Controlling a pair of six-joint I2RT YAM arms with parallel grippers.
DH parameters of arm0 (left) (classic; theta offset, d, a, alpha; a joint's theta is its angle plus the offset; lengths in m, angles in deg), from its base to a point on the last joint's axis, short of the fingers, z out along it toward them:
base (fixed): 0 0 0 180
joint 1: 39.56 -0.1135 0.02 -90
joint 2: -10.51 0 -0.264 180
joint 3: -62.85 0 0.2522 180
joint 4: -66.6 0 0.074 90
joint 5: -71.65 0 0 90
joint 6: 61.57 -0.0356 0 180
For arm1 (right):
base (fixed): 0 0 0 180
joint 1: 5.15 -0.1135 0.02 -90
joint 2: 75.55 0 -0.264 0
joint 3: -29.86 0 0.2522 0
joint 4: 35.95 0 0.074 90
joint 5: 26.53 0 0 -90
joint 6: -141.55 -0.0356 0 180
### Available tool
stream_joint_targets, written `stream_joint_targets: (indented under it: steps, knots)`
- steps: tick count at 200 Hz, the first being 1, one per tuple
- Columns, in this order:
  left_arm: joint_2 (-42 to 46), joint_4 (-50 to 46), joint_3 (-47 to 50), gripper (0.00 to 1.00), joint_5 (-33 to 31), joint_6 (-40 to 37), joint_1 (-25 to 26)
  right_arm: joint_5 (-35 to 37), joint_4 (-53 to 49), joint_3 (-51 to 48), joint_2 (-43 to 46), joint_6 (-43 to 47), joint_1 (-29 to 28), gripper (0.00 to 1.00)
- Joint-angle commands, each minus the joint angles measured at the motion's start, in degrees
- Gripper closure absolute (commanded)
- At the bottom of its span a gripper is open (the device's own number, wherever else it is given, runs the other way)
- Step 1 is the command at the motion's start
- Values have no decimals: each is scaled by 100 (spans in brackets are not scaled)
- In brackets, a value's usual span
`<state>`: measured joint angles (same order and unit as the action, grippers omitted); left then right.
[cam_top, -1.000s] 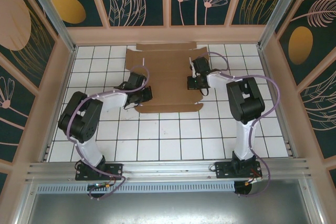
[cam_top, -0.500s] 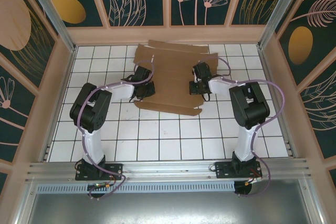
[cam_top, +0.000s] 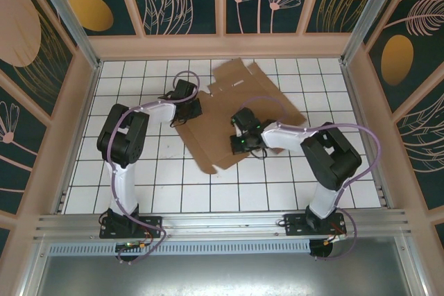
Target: Fold the paper box
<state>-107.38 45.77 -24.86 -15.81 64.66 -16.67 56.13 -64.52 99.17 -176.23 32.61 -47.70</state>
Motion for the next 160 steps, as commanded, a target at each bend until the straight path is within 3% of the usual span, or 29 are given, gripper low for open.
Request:
stream_joint_targets:
  steps: [1,45,57,78,104,126,160]
  knots:
    - [-257,-522,151,100,197,-186,36,-1054,66,30,-197,-655,-417,100]
    - [671,-400,331,100,365,-322,-38,-1131,874,-139,874,-910,-168,98]
    - [1031,-275,519,100,481,-297,-40,-1106,814,-171,1091,-798,58,99]
    - [1565,161,1128,100,961,72,-30,-420,668,-428,1416,-416,487,100]
    - [1931,662,1789,100,1424,307,91,-516,967,-875,1669,-323,1174,100]
    - [2045,520,1953,100,1280,324,364,-291,776,-792,1370,-120,1595,100]
    - [1715,722,2293,100,1311,641,507,176,240,-422,589,150,1723,100]
